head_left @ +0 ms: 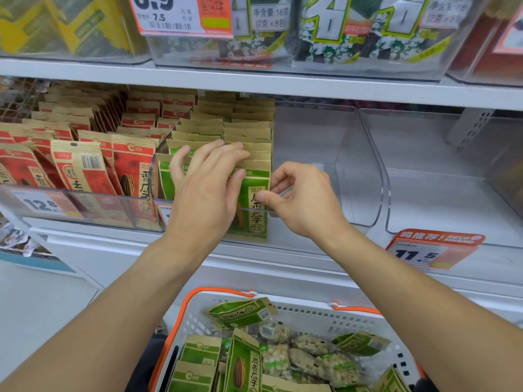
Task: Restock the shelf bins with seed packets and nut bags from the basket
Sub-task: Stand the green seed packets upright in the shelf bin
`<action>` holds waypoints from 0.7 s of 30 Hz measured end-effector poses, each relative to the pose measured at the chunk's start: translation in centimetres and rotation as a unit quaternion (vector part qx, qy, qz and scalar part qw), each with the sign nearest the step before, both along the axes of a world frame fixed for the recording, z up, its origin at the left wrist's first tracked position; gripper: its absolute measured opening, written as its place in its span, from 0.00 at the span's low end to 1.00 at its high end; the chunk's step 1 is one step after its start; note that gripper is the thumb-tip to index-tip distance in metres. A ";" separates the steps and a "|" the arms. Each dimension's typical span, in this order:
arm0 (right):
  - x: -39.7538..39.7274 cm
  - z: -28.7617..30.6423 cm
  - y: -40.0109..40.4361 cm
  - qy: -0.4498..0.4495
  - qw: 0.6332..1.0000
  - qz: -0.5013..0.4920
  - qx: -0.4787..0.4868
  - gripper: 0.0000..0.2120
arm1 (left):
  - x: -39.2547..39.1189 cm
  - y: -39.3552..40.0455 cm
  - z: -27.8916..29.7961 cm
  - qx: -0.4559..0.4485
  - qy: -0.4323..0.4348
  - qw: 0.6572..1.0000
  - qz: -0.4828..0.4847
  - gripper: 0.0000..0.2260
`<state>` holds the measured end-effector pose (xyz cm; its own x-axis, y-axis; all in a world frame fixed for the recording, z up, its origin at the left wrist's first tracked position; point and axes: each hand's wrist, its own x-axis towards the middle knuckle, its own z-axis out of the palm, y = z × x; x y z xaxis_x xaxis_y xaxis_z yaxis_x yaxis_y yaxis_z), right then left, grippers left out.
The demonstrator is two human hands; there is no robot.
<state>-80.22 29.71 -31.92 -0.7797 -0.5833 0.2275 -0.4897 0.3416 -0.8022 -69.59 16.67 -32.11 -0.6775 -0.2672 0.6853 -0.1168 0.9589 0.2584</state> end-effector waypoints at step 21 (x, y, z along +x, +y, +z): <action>2.3 0.6 6.4 0.200 0.973 0.040 -0.109 0.05 | 2.1 5.2 -1.0 0.074 0.130 0.987 -0.059 0.12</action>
